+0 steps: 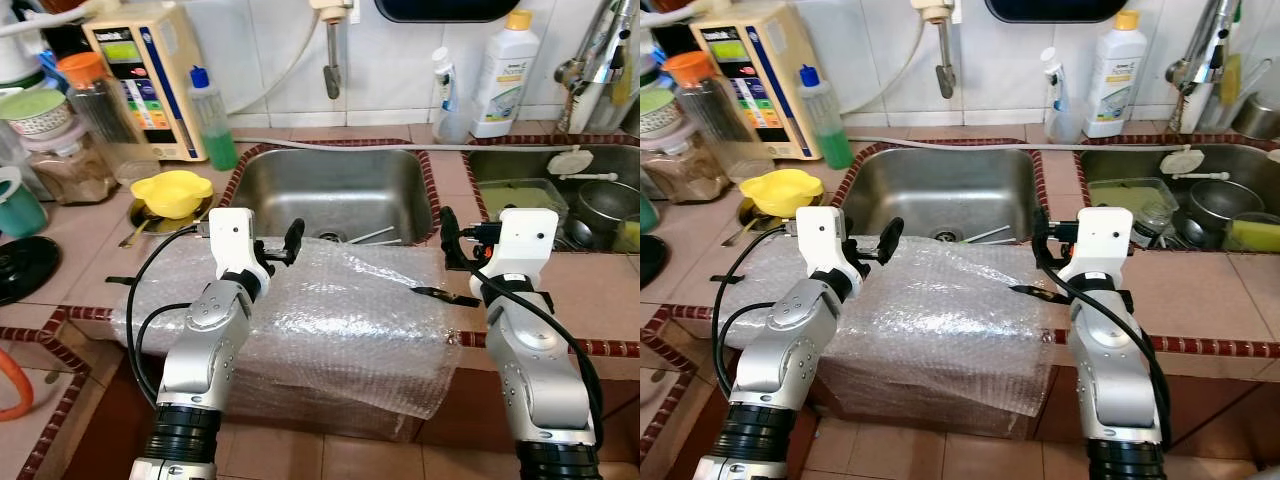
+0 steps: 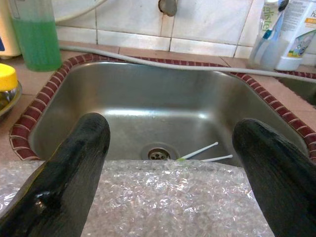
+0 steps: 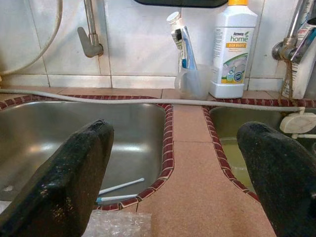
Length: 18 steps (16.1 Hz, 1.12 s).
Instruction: Kitchen organization
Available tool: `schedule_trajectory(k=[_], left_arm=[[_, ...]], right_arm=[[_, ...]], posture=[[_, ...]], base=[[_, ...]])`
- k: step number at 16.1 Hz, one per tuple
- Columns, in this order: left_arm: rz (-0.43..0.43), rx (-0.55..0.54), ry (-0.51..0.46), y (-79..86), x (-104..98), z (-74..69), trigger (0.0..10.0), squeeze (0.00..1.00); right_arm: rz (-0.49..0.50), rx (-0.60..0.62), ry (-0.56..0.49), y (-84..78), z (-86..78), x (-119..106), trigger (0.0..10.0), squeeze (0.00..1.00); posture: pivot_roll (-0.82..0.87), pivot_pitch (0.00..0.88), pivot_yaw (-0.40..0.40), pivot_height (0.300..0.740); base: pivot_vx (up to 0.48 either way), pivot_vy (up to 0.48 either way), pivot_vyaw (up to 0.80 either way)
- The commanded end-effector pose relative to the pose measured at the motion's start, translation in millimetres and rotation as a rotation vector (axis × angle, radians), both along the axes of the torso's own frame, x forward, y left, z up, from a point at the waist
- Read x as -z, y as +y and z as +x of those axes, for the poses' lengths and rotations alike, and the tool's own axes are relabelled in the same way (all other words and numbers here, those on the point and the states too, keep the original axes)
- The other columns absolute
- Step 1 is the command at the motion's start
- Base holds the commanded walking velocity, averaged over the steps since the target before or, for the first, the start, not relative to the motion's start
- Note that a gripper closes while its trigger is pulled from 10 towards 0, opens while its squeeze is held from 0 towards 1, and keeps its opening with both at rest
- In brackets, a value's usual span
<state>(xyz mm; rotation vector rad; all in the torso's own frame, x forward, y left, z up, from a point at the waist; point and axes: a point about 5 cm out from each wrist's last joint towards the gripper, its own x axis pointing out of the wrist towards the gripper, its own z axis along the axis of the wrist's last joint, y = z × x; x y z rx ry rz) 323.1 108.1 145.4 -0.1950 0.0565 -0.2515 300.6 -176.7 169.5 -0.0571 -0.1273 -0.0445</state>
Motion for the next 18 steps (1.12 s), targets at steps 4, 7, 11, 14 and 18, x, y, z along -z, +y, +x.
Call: schedule_trajectory(k=[4,7,11,14,18], left_arm=[[-0.004,0.025,-0.01,-1.5,-11.0,2.6,10.0,0.0],[-0.022,0.024,0.007,-0.7,-11.1,2.3,10.0,0.0],[-0.018,0.037,0.007,-2.7,-11.3,0.9,10.0,0.0],[-0.017,0.059,-0.035,-4.5,-17.2,1.7,10.0,0.0],[-0.033,0.125,-0.068,-11.0,-21.2,-1.2,10.0,0.0]], right_arm=[[0.014,0.006,-0.029,2.7,-1.5,-6.3,10.0,0.0],[0.021,0.008,-0.032,3.0,-0.3,-7.2,10.0,0.0],[0.024,0.014,-0.03,3.0,-0.6,-6.2,10.0,0.0],[0.022,0.034,-0.043,-1.5,0.0,-9.9,10.0,0.0],[0.011,0.071,-0.045,-11.0,-0.9,-10.4,10.0,0.0]], posture=[[-0.09,0.0,0.139,0.74],[-0.08,0.0,0.144,0.74],[-0.08,0.0,0.147,0.74],[-0.09,0.0,0.154,0.74],[-0.09,0.0,0.157,0.74]], base=[[0.0,0.156,0.0],[0.0,0.441,0.0],[0.0,0.456,0.0],[0.0,0.0,0.0],[0.0,0.0,0.0]])
